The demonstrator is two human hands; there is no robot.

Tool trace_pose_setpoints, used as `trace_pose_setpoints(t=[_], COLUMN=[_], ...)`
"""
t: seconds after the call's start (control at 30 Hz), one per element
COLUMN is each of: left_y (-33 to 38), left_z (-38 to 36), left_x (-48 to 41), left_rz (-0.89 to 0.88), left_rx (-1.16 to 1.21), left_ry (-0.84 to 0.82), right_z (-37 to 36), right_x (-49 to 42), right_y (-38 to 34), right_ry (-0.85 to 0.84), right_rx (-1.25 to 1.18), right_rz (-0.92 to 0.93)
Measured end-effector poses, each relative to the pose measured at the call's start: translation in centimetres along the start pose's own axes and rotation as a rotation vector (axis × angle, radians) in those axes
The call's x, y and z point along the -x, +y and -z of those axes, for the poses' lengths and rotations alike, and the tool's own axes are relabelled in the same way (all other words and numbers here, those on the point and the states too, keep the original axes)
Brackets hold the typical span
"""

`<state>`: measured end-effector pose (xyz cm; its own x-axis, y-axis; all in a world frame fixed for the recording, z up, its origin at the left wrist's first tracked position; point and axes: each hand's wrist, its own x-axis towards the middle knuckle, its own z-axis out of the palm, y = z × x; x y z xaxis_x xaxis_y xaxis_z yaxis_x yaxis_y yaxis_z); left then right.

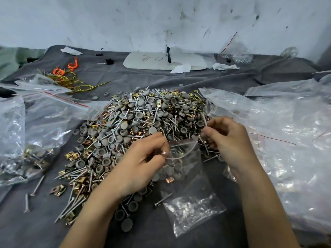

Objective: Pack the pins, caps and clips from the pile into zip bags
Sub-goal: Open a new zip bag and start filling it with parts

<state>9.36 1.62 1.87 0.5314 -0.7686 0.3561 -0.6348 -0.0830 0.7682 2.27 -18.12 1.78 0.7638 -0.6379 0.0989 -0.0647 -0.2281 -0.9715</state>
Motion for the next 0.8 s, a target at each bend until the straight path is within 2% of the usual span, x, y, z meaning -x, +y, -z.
trace_pose_setpoints(t=[0.07, 0.23, 0.37, 0.47, 0.63, 0.8], left_y=[-0.1, 0.0, 0.2, 0.4, 1.3, 2.1], left_z=[-0.5, -0.6, -0.7, -1.0, -0.9, -0.3], left_x=[-0.1, -0.1, -0.1, -0.1, -0.1, 0.1], left_rz=[-0.034, -0.069, -0.094, -0.123, -0.199, -0.232], left_rx=[-0.020, -0.036, -0.063, -0.062, 0.052, 0.201], left_ry=[0.013, 0.047, 0.067, 0.069, 0.128, 0.191], right_z=[0.0, 0.1, 0.6, 0.3, -0.1, 0.3], right_x=[0.0, 0.4, 1.6, 2.5, 3.0, 3.2], right_y=[-0.1, -0.5, -2.6, -4.0, -4.6, -4.9], right_ry=[-0.015, -0.029, -0.103, -0.187, -0.375, -0.436], right_rx=[-0.139, -0.198, -0.253, -0.202, -0.109, -0.153], right_rz=[-0.040, -0.032, 0.184, 0.330, 0.364, 0.408])
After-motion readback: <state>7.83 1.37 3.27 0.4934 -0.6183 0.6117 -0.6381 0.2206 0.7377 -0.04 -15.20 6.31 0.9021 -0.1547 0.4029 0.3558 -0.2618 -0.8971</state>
